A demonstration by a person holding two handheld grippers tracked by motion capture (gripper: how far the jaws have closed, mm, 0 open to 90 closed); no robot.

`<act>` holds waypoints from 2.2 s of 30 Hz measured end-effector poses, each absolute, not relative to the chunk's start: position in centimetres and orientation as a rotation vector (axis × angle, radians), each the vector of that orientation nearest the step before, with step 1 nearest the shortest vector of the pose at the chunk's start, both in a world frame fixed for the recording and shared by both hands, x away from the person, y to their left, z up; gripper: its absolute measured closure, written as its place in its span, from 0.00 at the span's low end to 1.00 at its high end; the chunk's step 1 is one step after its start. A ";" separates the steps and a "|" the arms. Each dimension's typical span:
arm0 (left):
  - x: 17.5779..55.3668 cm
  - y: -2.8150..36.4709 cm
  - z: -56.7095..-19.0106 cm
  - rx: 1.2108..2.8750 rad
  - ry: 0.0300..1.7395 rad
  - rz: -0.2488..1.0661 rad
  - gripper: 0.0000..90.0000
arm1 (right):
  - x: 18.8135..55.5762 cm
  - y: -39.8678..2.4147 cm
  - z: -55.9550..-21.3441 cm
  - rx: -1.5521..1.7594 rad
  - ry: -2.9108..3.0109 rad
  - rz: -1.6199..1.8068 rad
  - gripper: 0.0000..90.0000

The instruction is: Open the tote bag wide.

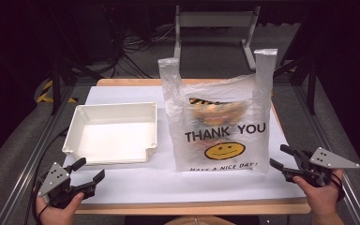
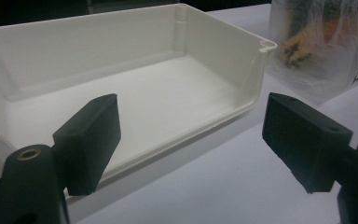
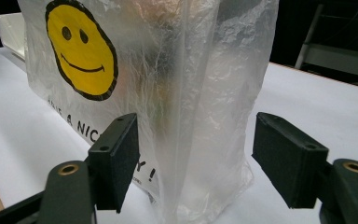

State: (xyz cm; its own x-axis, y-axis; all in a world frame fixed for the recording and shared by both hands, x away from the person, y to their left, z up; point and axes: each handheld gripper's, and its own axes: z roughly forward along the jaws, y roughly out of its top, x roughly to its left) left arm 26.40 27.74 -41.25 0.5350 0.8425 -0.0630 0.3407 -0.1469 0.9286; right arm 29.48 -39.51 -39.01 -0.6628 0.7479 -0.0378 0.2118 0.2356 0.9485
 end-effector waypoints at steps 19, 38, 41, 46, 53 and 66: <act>26.1 26.9 -39.2 1.740 0.993 0.598 0.22 | 29.5 -39.6 -39.0 0.882 2.023 1.429 0.37; 28.0 23.1 -34.7 1.750 0.849 0.510 0.20 | 29.5 -39.6 -38.6 0.778 2.020 1.472 0.52; 28.6 22.3 -34.2 1.727 0.821 0.491 0.19 | 29.7 -39.6 -38.6 0.726 2.006 1.472 0.48; 29.9 20.8 -32.8 1.715 0.763 0.456 0.19 | 29.8 -39.7 -38.5 0.748 2.025 1.504 0.47; 31.5 19.0 -30.8 1.711 0.707 0.422 0.18 | 30.0 -39.7 -38.6 0.775 2.014 1.520 0.46; 35.1 15.6 -28.8 1.670 0.665 0.328 0.11 | 30.1 -40.0 -38.8 0.815 2.005 1.555 0.40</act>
